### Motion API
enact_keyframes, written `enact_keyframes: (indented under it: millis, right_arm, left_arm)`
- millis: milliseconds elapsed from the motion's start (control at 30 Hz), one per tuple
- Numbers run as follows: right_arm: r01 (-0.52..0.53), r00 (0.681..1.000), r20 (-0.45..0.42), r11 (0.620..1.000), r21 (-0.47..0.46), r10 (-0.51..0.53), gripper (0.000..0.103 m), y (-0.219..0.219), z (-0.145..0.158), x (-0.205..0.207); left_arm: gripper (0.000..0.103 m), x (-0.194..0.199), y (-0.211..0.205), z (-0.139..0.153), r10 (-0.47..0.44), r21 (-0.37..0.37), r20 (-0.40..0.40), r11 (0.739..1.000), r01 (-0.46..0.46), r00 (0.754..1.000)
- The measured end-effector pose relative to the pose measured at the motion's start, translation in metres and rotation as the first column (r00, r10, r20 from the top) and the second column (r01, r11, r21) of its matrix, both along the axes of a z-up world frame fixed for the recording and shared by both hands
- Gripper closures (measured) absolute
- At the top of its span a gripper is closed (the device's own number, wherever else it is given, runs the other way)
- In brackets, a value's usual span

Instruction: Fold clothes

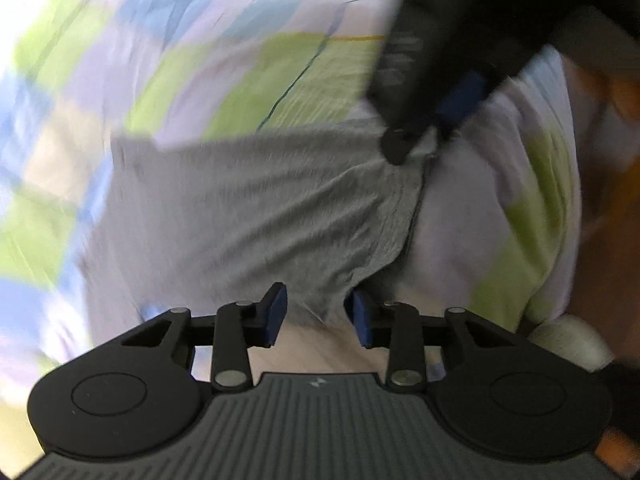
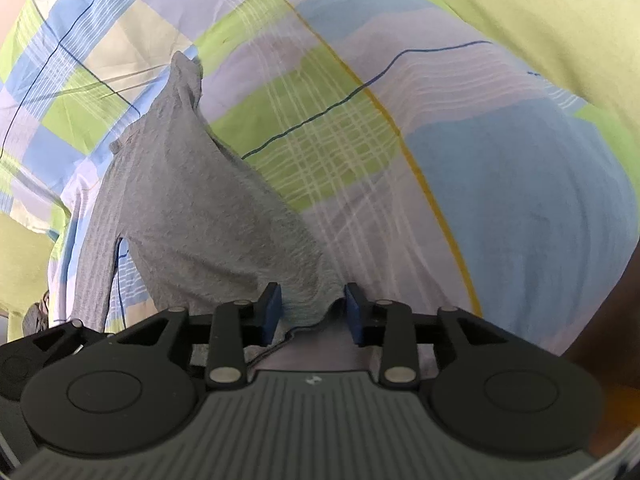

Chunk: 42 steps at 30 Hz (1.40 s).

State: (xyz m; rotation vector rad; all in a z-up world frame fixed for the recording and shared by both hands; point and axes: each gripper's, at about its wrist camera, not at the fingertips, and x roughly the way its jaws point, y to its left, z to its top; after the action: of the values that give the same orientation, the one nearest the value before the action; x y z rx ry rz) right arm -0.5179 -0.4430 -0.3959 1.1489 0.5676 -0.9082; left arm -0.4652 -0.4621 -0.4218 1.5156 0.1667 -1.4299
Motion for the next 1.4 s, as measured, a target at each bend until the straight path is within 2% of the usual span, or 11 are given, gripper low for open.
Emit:
enact_keyframes:
  millis: [67, 167, 300, 733, 800, 833, 900, 1033, 1167, 1267, 1400]
  right_arm:
    - [0.005, 1.000, 0.009, 1.000, 0.007, -0.005, 0.073, -0.002, 0.000, 0.000]
    - [-0.070, 0.997, -0.023, 0.996, -0.048, 0.069, 0.100, -0.002, 0.006, 0.005]
    - [-0.152, 0.988, -0.007, 0.981, -0.117, 0.153, 0.101, 0.006, 0.020, 0.008]
    - [-0.291, 0.940, -0.238, 0.938, -0.190, 0.243, 0.103, 0.037, 0.024, 0.010]
    - [-0.300, 0.929, -0.260, 0.948, -0.106, 0.265, 0.094, 0.033, 0.013, 0.015]
    - [-0.293, 0.932, -0.248, 0.952, -0.091, 0.263, 0.088, 0.030, 0.016, 0.013]
    - [-0.279, 0.940, -0.222, 0.958, -0.059, 0.260, 0.065, 0.024, 0.021, 0.010]
    - [-0.240, 0.940, -0.262, 0.970, -0.043, 0.220, 0.057, 0.010, 0.040, 0.004]
    - [-0.216, 0.952, -0.243, 0.971, -0.106, 0.185, 0.063, -0.017, 0.067, 0.005]
    - [-0.251, 0.944, -0.253, 0.960, -0.126, 0.213, 0.066, -0.038, 0.079, 0.015]
    - [-0.277, 0.945, -0.231, 0.942, -0.188, 0.232, 0.065, -0.081, 0.103, 0.027]
  left_arm:
    - [0.103, 0.001, 0.003, -0.001, 0.035, -0.005, -0.019, 0.999, -0.035, 0.999]
    - [0.103, 0.010, 0.016, 0.009, 0.171, -0.093, -0.008, 0.981, -0.171, 0.985]
    - [0.103, 0.005, 0.041, 0.008, 0.286, -0.089, 0.001, 0.955, -0.284, 0.958]
    - [0.103, -0.010, 0.048, -0.039, 0.226, -0.037, 0.037, 0.974, -0.225, 0.973]
    - [0.101, -0.005, 0.054, -0.034, 0.188, -0.009, 0.014, 0.982, -0.188, 0.982]
    - [0.084, -0.003, 0.055, -0.030, 0.185, 0.009, -0.016, 0.983, -0.184, 0.983]
    - [0.072, 0.009, 0.064, -0.014, 0.181, 0.073, -0.124, 0.982, -0.173, 0.976]
    - [0.072, 0.029, 0.074, 0.010, 0.188, 0.056, -0.153, 0.982, -0.181, 0.970]
    - [0.071, 0.055, 0.025, 0.044, 0.302, 0.003, -0.360, 0.946, -0.323, 0.883]
    - [0.070, 0.055, -0.012, 0.050, 0.308, -0.034, -0.391, 0.937, -0.348, 0.867]
    - [0.069, 0.060, -0.094, 0.055, 0.440, -0.054, -0.443, 0.857, -0.513, 0.781]
